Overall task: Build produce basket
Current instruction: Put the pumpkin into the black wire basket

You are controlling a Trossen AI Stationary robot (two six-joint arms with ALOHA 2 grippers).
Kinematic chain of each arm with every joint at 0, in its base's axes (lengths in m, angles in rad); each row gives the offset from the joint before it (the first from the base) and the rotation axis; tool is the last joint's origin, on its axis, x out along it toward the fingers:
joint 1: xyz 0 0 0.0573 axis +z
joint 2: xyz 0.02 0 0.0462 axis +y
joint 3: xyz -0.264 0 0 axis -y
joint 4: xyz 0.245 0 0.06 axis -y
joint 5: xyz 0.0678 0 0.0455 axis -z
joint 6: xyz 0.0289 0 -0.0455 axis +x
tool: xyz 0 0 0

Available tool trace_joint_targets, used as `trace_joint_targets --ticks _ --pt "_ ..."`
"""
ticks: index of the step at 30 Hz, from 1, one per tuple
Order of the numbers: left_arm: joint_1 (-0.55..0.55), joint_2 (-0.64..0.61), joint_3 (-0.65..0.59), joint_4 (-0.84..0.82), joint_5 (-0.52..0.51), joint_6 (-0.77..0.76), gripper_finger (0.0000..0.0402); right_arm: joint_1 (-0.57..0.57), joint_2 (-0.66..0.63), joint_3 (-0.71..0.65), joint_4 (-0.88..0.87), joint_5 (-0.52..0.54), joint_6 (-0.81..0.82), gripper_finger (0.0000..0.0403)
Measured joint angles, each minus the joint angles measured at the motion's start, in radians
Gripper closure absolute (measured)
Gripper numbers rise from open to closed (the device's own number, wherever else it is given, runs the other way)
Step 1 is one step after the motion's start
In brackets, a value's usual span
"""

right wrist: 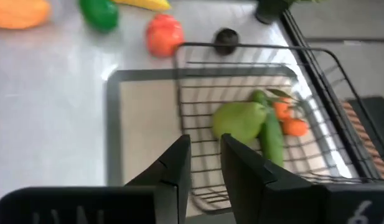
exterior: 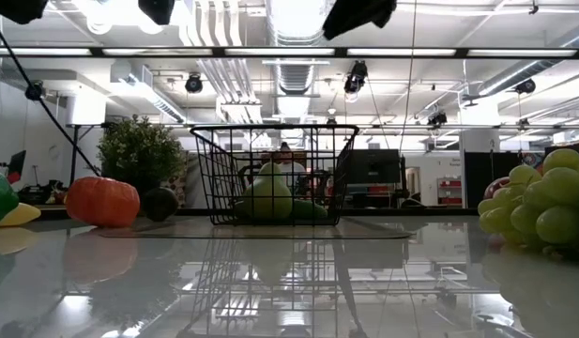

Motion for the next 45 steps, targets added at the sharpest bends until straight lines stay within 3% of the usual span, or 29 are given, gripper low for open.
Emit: trace_joint_targets --ticks 6,10,13,19,24,28,33,37,45 --pt "-0.022 0.041 0.038 -0.177 -0.072 -0.231 0.0189 0.08 -0.112 -0.156 0.065 0.0 0.016 0.0335" --pt "-0.036 0.025 0.102 -0.502 -0.223 -0.457 0.0189 0.118 -0.181 -0.249 0.111 0.0 0.016 0.0331" --pt "-0.044 0.02 0.166 -0.764 -0.274 -0.643 0.0189 0.131 -0.225 -0.319 0.145 0.0 0.014 0.0327" --pt "-0.045 0.087 0.251 -1.065 -0.277 -0.917 0.0189 0.132 -0.31 -0.456 0.257 0.0 -0.024 0.0321" --pt "-0.045 0.188 0.332 -1.302 -0.22 -1.092 0.0189 0.132 -0.378 -0.578 0.425 -0.02 -0.059 0.0316" --pt "-0.043 0.282 0.419 -1.492 -0.167 -1.181 0.0189 0.13 -0.429 -0.672 0.578 -0.1 -0.11 0.0316" --pt "-0.038 0.387 0.535 -1.749 -0.087 -1.28 0.0189 0.129 -0.484 -0.733 0.65 -0.107 -0.118 0.0314" --pt "-0.018 0.418 0.572 -1.801 -0.085 -1.278 0.0179 0.129 -0.502 -0.748 0.657 -0.109 -0.11 0.0309" --pt "0.038 0.424 0.56 -1.805 -0.072 -1.225 0.0074 0.129 -0.492 -0.749 0.649 -0.105 -0.064 0.0225"
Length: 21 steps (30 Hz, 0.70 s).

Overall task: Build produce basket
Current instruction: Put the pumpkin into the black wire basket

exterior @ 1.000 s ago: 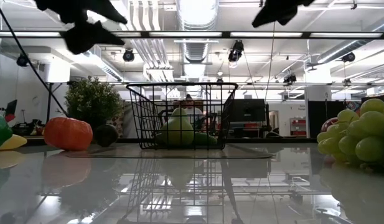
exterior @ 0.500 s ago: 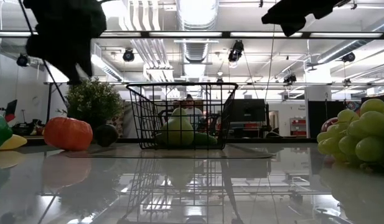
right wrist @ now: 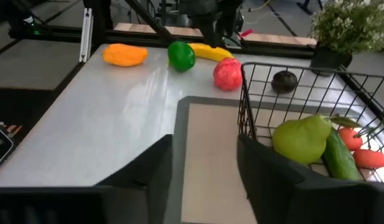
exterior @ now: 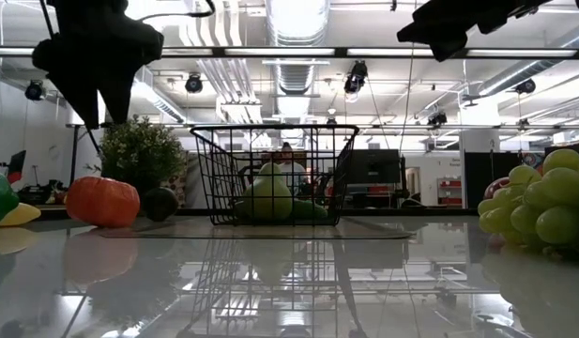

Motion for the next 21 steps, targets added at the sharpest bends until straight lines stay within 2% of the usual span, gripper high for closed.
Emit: trace_joint_targets --ticks 4,10,15,21 --pt "0.024 0.009 -0.053 0.005 0.003 -0.008 0.0032 0.0 -0.001 0.0 0.0 0.0 0.001 0.018" --pt "0.042 0.006 -0.146 0.116 -0.019 0.002 0.0025 0.0 0.0 0.0 0.001 0.001 0.014 0.0139" --pt "0.055 0.008 -0.204 0.23 -0.027 0.023 0.0024 0.0 0.0 0.0 0.001 0.001 0.018 0.0125" --pt "0.06 0.008 -0.239 0.239 -0.088 0.014 0.0024 0.0 0.0 0.0 0.001 0.001 0.032 0.0124"
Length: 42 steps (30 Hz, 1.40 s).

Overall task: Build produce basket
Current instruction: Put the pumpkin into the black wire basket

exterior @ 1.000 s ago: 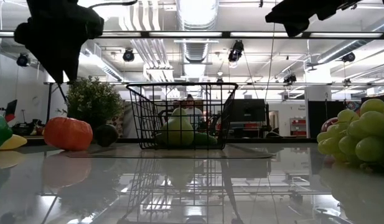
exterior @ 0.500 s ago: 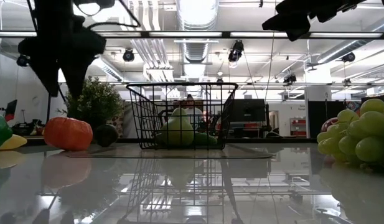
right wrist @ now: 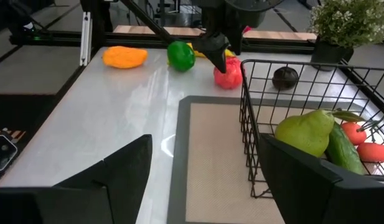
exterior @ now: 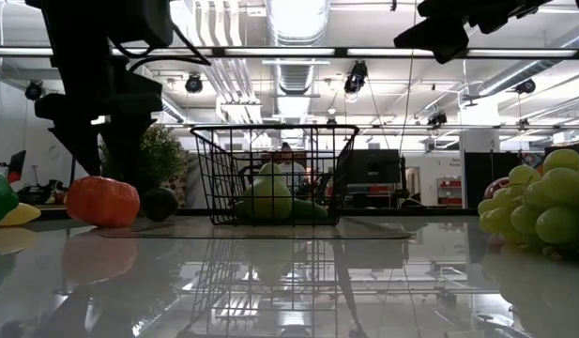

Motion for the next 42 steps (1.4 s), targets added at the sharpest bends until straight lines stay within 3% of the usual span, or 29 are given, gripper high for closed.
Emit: trace_joint_targets --ticks 14,22,33,42 --pt "0.01 -0.001 -0.095 0.118 -0.019 -0.001 0.004 0.0 0.0 0.0 0.0 0.0 0.012 0.0124" --pt "0.01 0.004 -0.097 0.123 -0.02 0.0 0.0072 0.0 0.0 0.0 0.0 0.001 0.022 0.0124" --pt "0.003 -0.015 -0.054 0.118 -0.01 0.039 0.0077 0.0 0.0 0.0 0.0 0.001 0.024 0.0124" --pt "-0.048 -0.158 0.054 0.059 -0.187 0.104 0.0078 0.0 0.0 -0.003 0.028 0.002 -0.025 0.0124"
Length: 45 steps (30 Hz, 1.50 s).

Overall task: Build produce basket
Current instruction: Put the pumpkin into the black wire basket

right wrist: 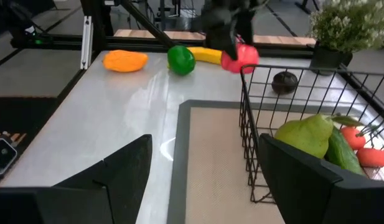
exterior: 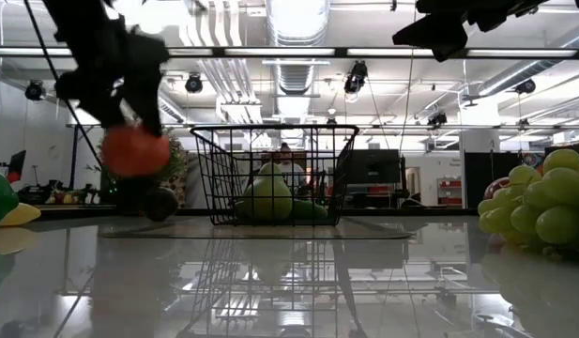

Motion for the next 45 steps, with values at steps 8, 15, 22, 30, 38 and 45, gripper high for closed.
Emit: trace_joint_targets --ticks 8,15,22,30,38,45 --pt "-0.129 -0.156 0.041 0.097 -0.225 0.085 0.0078 0.0 0.0 -0.078 0.185 0.0 -0.067 0.0125" --pt "-0.179 -0.185 0.038 0.171 -0.277 0.163 0.0078 0.0 0.0 -0.135 0.267 0.0 -0.054 0.0137" --pt "-0.166 -0.124 -0.01 0.172 -0.174 0.16 0.0077 0.0 0.0 -0.132 0.268 -0.001 -0.037 0.0148" --pt "-0.163 0.07 -0.036 0.172 -0.053 0.071 0.0077 0.0 0.0 -0.132 0.266 -0.002 -0.034 0.0148" --pt "-0.126 0.221 -0.036 0.175 -0.026 0.053 0.0077 0.0 0.0 -0.132 0.266 -0.002 -0.035 0.0145" --pt "-0.122 0.238 -0.036 0.182 -0.017 -0.007 0.0077 0.0 0.0 -0.132 0.262 -0.002 -0.034 0.0145"
